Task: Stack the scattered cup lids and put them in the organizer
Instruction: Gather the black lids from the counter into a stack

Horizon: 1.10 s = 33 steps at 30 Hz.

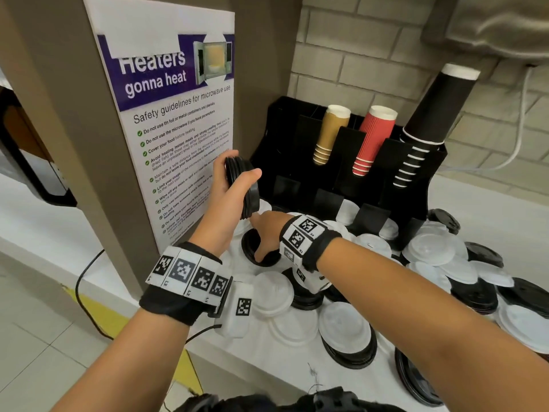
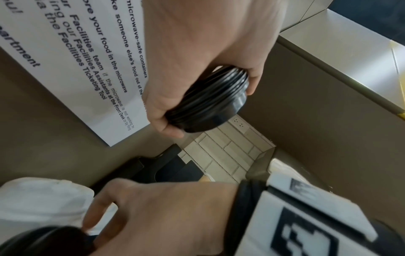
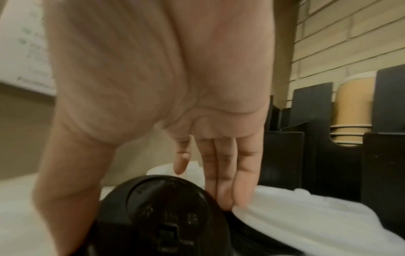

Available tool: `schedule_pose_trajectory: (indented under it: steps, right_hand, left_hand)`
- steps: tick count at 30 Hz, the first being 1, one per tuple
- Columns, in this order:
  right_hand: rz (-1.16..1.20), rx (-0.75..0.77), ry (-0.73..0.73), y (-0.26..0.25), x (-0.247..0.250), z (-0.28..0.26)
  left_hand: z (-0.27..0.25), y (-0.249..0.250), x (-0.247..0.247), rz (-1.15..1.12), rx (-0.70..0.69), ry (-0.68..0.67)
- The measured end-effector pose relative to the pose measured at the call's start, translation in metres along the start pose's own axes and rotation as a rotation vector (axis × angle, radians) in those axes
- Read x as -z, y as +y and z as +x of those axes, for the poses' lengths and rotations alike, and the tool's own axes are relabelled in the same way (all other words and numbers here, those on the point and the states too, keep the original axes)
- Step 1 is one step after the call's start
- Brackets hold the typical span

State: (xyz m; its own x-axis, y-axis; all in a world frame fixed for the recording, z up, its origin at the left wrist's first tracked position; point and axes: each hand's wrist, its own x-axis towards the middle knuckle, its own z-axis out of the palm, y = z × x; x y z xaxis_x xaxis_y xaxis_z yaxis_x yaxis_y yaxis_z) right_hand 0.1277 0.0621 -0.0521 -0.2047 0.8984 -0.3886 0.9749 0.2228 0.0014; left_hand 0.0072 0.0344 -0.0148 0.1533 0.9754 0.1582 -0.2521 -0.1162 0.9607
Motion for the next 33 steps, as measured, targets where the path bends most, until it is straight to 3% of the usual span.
schedule_pose_trajectory:
  steps: [4,9,13,18,23,33]
  right_hand:
    - [0.270,0.007,-0.002,0.020,0.025,-0.013]
    - [0.671,0.080,0.183,0.051,0.054,-0.051]
    - [1.033,0.238,0.259,0.059,0.053,-0.084]
    - [1.066,0.359,0.339,0.057,0.043,-0.105]
    - [1.075,0.345,0.456,0.056,0.033,-0.112]
    - [1.103,0.350,0.493,0.054,0.026,-0.116]
  left_hand:
    - [-0.001,0.000,0.002,-0.036,0.011,-0.008]
    - [-0.005,0.002,-0.003,0.022,0.087,-0.051]
    - [-0.010,0.000,-0.012,0.032,0.128,-0.106]
    - [-0.016,-0.003,-0.027,0.018,0.160,-0.211]
    - [-0.019,-0.004,-0.037,-0.031,0.151,-0.228]
    - [-0.027,-0.001,-0.045,-0.077,0.147,-0.226]
